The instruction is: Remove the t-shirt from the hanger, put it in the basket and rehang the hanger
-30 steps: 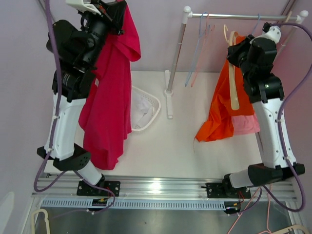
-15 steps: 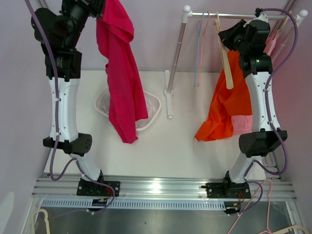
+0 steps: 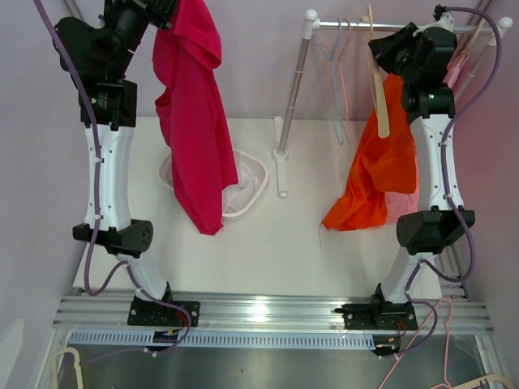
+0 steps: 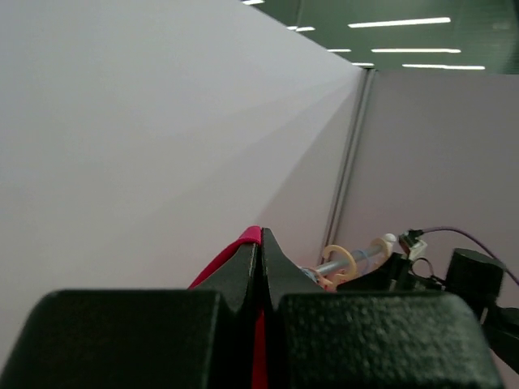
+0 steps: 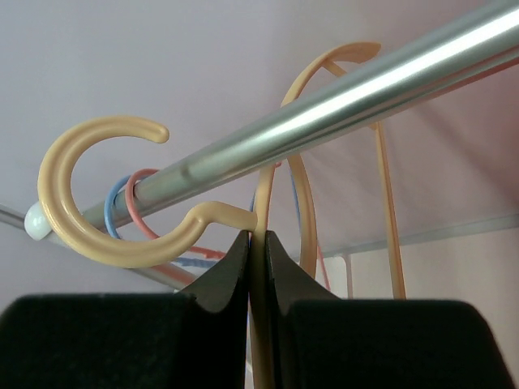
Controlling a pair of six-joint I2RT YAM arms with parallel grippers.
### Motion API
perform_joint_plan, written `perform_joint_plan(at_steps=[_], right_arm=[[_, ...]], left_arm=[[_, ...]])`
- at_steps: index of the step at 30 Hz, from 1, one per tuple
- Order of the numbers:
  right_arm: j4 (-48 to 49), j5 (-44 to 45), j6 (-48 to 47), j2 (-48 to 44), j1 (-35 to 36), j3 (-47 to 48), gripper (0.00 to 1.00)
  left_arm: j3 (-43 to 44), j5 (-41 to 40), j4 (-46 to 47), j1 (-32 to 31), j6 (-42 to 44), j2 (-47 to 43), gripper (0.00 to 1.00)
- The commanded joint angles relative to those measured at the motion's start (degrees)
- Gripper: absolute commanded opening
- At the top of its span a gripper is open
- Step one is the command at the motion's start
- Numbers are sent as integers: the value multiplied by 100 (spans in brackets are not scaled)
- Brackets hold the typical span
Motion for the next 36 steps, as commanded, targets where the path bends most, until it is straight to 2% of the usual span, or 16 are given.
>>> perform_joint_plan(at_steps=[1,6,10,17,24,26,29,31,32,34,35,36], right_arm=[[453,-209,196,237,-134,370,0],[189,-333,319,641,-134,757,0],[128,-403,302,677,-134,705,0],[276,-483,240,230,-134,90,0],[409,-473,231,-175,-134,-596,0],[443,-473,240,-263,-134,-798,0],[523,-456,249,-421,-143,-1062,0],[479,-447,214,-457,-134,-1088,0],[462,-421,205,-466,-134,-1097,0],[435,-395,179,-492,-134,-1115,0],[426,-377,170,-492,-143,-1123,0],[417,-385,170,-501,-143,-1132,0]], left_arm=[[8,149,1004,-248,101,-609,1],[-141,-508,1110,-187,418,-180,1],[34,-1009,875,120,-36,690,1],[-1413,-1643,-1680,226,-310,1034,1],[-1828,-2215,-4018,226,-829,1306,1],[-2118,-2417,-4522,226,-1206,1298,1],[-2987,-2514,-4857,226,-1506,1071,0],[-3637,-2435,-4666,200,-1524,877,1],[-4257,-2453,-4647,191,-1602,763,1],[-4779,-2531,-4324,77,-1664,228,1],[-5478,-2741,-4261,-63,-1699,-227,1],[-5711,-3056,-4182,-151,-1752,-484,0]])
